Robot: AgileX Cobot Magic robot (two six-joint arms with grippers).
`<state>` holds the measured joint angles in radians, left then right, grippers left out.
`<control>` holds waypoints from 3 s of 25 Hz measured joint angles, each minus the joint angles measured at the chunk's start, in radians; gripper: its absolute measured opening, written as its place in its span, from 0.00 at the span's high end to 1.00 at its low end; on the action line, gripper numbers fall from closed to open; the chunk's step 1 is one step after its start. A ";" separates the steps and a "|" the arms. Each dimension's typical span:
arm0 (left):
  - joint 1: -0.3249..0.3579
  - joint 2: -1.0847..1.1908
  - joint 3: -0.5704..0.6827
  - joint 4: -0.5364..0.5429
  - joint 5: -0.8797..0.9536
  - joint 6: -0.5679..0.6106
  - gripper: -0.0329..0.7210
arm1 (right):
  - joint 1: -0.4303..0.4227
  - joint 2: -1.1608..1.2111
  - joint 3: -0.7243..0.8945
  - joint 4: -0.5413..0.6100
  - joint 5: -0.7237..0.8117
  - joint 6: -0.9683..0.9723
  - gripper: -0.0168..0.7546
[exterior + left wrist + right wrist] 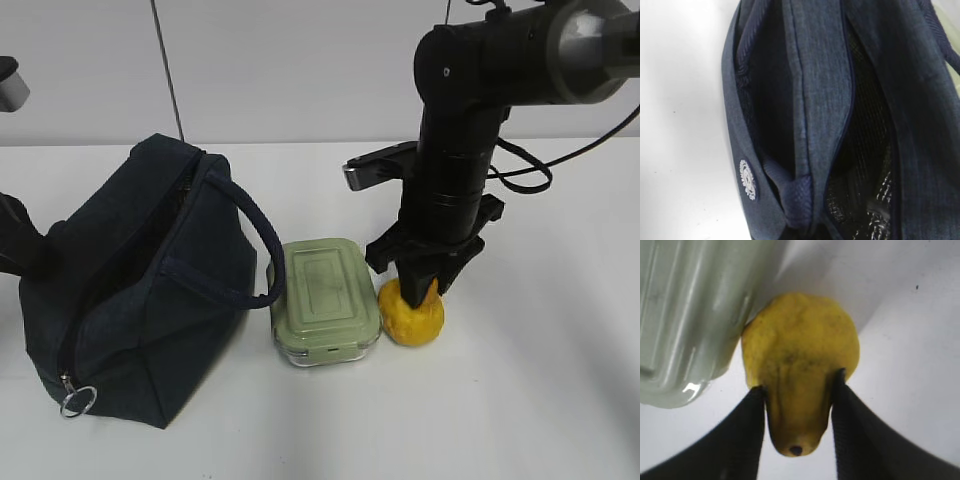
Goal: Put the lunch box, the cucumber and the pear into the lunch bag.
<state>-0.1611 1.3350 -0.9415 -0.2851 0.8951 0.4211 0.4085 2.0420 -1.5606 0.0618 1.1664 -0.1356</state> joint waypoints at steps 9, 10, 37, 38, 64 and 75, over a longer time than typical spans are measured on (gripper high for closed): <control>0.000 0.000 0.000 0.001 -0.004 0.000 0.95 | 0.000 -0.020 0.002 -0.022 0.035 -0.002 0.76; 0.000 0.000 0.000 0.001 -0.004 0.000 0.95 | 0.000 -0.036 0.002 -0.022 0.039 -0.002 0.76; 0.000 0.000 0.000 0.002 -0.004 0.000 0.95 | 0.145 -0.238 -0.286 0.348 0.032 -0.202 0.77; 0.000 0.000 0.000 0.002 -0.004 0.000 0.95 | 0.162 -0.238 -0.286 0.366 0.012 -0.222 0.77; 0.000 0.000 0.000 0.002 -0.002 0.000 0.95 | 0.286 0.031 -0.287 0.291 -0.111 -0.285 0.77; 0.000 0.000 0.000 0.001 0.000 0.000 0.95 | 0.286 0.036 -0.370 0.312 -0.099 -0.277 0.37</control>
<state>-0.1611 1.3350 -0.9415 -0.2836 0.8948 0.4211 0.6946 2.0782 -1.9309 0.3735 1.0670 -0.4122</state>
